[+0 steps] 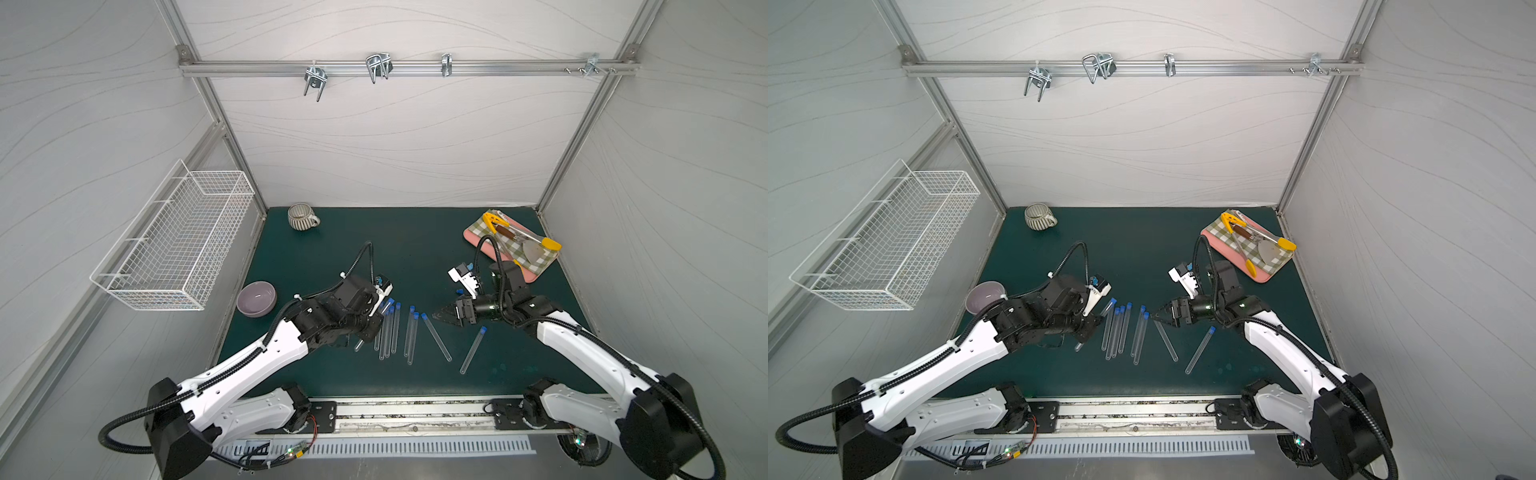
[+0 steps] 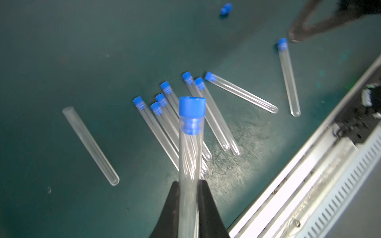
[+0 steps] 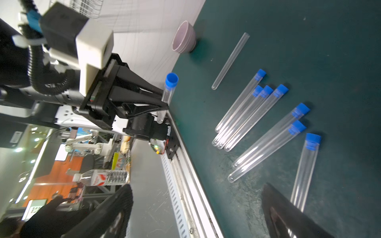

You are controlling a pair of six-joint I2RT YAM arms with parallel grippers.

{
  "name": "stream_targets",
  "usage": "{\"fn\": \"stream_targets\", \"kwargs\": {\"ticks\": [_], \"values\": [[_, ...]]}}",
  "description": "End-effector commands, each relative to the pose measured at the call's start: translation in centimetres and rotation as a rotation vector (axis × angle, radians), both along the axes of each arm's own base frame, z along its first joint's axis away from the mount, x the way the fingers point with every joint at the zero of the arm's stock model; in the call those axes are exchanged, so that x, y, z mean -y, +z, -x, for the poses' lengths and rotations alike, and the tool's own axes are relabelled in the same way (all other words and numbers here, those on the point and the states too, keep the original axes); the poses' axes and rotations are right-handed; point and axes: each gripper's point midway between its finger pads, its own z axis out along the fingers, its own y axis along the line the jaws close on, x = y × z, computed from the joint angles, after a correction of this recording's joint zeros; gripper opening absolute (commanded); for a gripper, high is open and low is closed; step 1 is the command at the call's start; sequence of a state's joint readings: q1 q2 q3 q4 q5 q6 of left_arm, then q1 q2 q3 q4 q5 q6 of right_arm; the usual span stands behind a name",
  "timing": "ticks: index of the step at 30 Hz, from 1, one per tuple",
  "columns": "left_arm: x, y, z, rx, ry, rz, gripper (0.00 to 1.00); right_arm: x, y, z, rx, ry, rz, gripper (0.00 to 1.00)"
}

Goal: Remove stoppers from test tubes
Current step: Pick up the test tube at the center of the board, then open the stopper on the test tube.

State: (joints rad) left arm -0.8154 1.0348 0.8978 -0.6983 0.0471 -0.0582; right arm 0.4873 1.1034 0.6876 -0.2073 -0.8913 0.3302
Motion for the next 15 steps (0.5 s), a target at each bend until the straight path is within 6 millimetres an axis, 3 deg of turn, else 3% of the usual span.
{"fn": "stream_targets", "kwargs": {"ticks": [1, 15], "values": [[1.9, 1.0, 1.1, 0.051, -0.155, 0.039, 0.0, -1.0, 1.6, 1.0, 0.004, 0.089, -0.076, 0.95], [4.9, -0.3, 1.9, 0.058, -0.262, -0.046, 0.0, -3.7, 0.2, 1.5, -0.009, 0.163, -0.066, 0.79]]}}
